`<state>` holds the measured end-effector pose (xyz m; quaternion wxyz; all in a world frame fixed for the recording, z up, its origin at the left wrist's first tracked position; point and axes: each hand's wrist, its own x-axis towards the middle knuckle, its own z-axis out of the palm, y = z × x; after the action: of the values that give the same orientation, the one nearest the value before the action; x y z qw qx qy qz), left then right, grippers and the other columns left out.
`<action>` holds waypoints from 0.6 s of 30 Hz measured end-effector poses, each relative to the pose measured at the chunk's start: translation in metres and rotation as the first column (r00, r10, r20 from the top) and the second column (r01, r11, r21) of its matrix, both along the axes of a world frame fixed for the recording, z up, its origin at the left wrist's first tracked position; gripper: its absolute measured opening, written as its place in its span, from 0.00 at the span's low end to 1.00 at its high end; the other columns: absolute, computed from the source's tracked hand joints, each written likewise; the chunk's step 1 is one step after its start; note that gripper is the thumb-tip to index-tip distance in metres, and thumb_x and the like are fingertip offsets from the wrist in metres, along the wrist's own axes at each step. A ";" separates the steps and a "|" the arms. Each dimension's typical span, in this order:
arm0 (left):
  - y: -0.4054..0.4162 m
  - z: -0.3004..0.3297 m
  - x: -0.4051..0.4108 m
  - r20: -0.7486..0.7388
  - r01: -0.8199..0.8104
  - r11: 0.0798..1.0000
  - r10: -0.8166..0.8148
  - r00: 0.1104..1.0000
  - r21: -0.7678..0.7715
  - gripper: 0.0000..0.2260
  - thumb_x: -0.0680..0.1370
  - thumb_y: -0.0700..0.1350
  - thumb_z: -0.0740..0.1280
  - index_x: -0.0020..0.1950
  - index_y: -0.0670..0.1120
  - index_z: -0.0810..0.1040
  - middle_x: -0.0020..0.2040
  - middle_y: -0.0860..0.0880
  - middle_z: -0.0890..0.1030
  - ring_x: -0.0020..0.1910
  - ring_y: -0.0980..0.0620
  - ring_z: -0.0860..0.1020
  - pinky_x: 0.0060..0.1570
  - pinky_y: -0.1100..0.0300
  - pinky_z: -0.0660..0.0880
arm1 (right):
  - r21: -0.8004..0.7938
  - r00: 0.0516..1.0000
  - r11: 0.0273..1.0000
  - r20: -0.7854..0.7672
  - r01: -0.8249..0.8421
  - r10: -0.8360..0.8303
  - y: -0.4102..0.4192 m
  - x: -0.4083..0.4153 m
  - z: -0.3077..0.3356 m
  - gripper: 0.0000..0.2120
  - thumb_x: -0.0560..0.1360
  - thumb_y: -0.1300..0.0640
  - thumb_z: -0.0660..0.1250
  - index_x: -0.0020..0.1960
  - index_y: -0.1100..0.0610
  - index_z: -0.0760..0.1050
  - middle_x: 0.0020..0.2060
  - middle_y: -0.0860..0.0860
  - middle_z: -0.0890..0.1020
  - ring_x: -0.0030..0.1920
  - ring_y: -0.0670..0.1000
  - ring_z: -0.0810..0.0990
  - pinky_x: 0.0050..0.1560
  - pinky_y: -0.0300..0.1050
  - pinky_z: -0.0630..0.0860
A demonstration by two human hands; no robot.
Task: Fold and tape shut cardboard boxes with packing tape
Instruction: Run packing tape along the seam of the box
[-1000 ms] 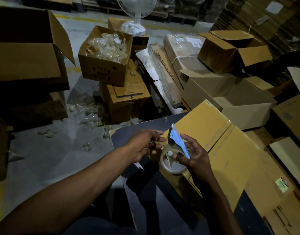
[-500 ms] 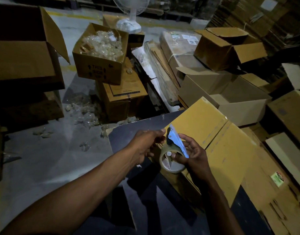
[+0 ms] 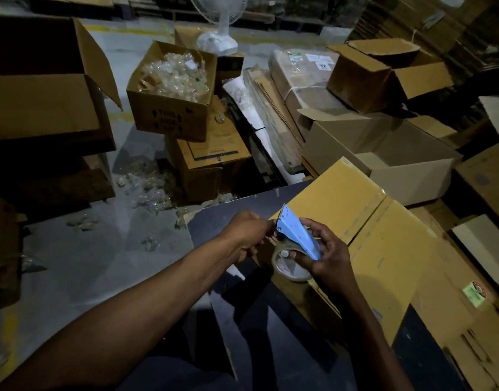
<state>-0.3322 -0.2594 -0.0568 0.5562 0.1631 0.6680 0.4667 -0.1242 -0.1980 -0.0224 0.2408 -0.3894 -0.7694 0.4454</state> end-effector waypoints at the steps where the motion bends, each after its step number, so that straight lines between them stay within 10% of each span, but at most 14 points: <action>1: 0.001 -0.001 -0.001 -0.047 0.034 0.999 -0.033 0.998 0.027 0.10 0.84 0.48 0.73 0.45 0.45 0.83 0.41 0.41 0.80 0.39 0.44 0.76 0.32 0.53 0.72 | 0.017 1.000 1.000 0.007 -0.004 0.004 0.000 0.000 0.000 0.34 0.68 0.60 0.87 0.70 0.47 0.79 0.65 0.40 0.83 0.67 0.48 0.80 0.63 0.58 0.82; 13: 0.005 -0.033 -0.019 -0.417 0.143 0.990 -0.122 0.901 0.018 0.15 0.84 0.49 0.73 0.41 0.42 0.87 0.39 0.41 0.87 0.43 0.41 0.88 0.46 0.40 0.87 | 0.296 0.948 0.947 0.317 -0.125 0.025 0.007 0.019 0.016 0.34 0.67 0.51 0.86 0.71 0.40 0.79 0.60 0.42 0.80 0.58 0.43 0.77 0.55 0.36 0.73; 18: 0.002 -0.037 -0.066 -0.381 0.009 0.995 0.030 0.924 0.099 0.11 0.85 0.45 0.73 0.46 0.41 0.86 0.42 0.42 0.88 0.42 0.48 0.90 0.50 0.43 0.88 | 0.331 0.935 0.937 0.355 -0.115 -0.011 0.021 0.055 0.023 0.36 0.68 0.54 0.86 0.72 0.39 0.78 0.58 0.44 0.79 0.57 0.51 0.79 0.53 0.48 0.77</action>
<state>-0.3985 -0.2574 -0.0942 0.4040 0.2746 0.7406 0.4614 -0.0696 -0.1770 0.0003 0.1520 -0.3935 -0.8764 0.2324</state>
